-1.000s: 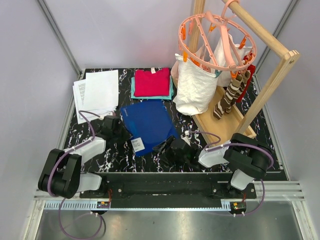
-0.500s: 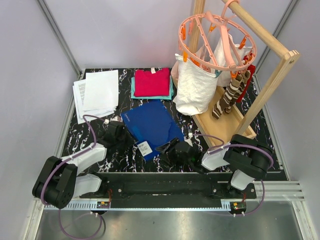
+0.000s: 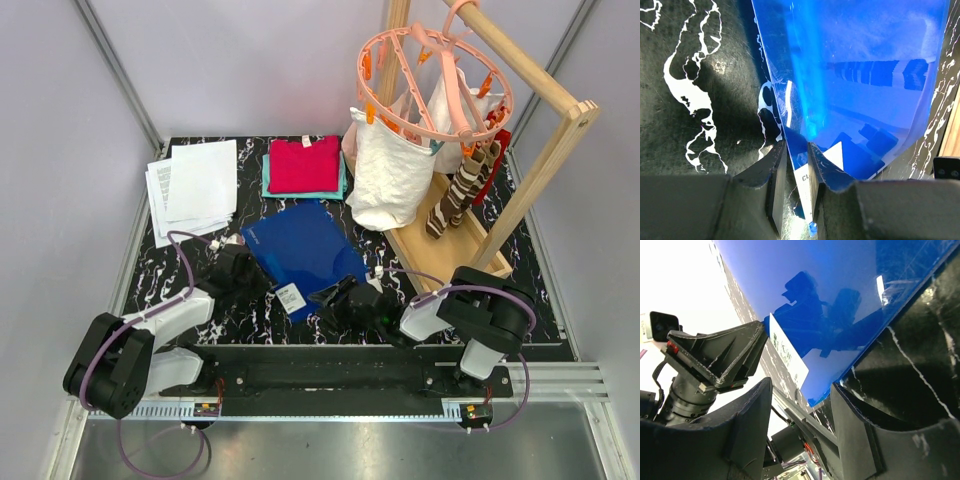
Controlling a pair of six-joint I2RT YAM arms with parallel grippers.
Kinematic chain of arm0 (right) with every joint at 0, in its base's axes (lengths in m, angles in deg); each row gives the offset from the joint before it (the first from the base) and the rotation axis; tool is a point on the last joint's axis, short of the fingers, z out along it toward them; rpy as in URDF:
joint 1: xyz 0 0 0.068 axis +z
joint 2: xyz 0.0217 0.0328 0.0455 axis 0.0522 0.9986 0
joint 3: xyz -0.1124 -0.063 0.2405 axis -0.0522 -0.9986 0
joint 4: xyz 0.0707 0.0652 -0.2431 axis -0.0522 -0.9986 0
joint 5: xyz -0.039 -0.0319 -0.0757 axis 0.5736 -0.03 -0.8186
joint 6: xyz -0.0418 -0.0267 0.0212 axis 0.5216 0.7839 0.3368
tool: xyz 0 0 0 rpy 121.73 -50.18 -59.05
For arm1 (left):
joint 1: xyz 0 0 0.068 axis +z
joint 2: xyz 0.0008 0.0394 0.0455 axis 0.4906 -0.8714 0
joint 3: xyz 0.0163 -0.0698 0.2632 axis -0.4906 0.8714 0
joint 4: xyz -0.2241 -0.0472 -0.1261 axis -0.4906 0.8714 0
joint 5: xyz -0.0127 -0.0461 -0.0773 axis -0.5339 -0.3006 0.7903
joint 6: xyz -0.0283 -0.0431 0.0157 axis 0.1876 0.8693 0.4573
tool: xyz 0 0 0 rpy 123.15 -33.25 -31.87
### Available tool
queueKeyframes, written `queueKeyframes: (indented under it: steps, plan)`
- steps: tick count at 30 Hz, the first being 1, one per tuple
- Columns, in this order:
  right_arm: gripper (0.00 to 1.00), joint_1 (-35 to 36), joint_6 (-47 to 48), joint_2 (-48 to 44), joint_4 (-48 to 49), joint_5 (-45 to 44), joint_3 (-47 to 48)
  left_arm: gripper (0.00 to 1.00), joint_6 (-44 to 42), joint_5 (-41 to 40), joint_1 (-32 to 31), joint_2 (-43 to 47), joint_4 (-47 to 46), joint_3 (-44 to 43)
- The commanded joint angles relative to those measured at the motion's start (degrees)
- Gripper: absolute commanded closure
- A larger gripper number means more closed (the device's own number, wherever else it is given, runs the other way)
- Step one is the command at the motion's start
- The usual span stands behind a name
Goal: Put the files into the folder
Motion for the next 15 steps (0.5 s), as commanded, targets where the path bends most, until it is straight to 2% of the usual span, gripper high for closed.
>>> queueKeyframes:
  steps: [1,9,13,15]
  plan:
    - [0.42,0.5,-0.8,1.3,4.8,-2.4,0.4,0.75,0.9,-1.3,-1.2,1.0,-1.4,0.0]
    - [0.42,0.5,-0.5,0.6,5.5,-2.1,-0.6,0.75,1.1,-2.2,-1.8,0.7,-1.3,0.1]
    - [0.34,0.5,1.3,-0.7,1.7,-1.5,-0.8,0.75,0.6,-2.3,-1.8,0.5,-1.1,-0.5]
    - [0.32,0.5,1.1,-0.8,2.5,-2.1,-2.2,0.75,0.2,-2.3,-1.7,0.3,-1.1,-0.7]
